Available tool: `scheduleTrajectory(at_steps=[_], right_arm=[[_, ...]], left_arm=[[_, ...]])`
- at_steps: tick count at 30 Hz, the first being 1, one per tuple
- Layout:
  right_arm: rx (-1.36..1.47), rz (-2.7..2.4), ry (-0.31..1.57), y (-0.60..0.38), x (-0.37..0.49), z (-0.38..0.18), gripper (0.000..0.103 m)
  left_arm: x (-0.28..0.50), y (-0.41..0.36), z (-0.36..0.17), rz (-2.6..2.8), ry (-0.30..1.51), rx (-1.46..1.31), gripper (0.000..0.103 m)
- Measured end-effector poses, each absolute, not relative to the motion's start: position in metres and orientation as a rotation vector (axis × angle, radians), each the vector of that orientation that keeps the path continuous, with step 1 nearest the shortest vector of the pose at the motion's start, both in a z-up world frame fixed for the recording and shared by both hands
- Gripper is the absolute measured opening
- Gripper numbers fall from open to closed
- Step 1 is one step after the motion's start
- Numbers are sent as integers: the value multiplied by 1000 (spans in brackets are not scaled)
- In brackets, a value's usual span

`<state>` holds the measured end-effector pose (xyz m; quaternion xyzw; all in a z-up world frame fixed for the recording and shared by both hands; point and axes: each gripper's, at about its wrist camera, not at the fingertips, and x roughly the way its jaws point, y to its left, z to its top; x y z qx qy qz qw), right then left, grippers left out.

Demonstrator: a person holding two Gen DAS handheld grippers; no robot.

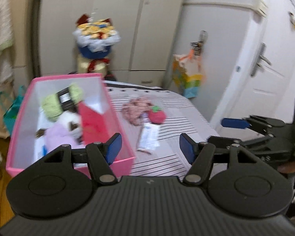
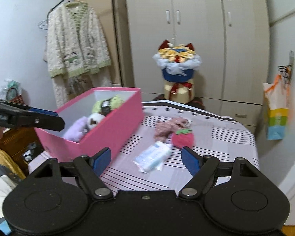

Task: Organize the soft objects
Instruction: 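Withdraw the open left tool from the box toward the remaining items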

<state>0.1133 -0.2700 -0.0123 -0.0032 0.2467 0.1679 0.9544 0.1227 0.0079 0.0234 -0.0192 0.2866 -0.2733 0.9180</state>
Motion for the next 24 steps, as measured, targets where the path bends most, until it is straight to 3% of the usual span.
scheduleTrajectory(at_steps=[17, 24], right_arm=[[-163, 343, 484, -312, 157, -25, 82], [-27, 401, 556, -327, 202, -37, 82]], left_arm=[[157, -92, -18, -559, 695, 79, 64], [174, -119, -39, -510, 621, 102, 64]])
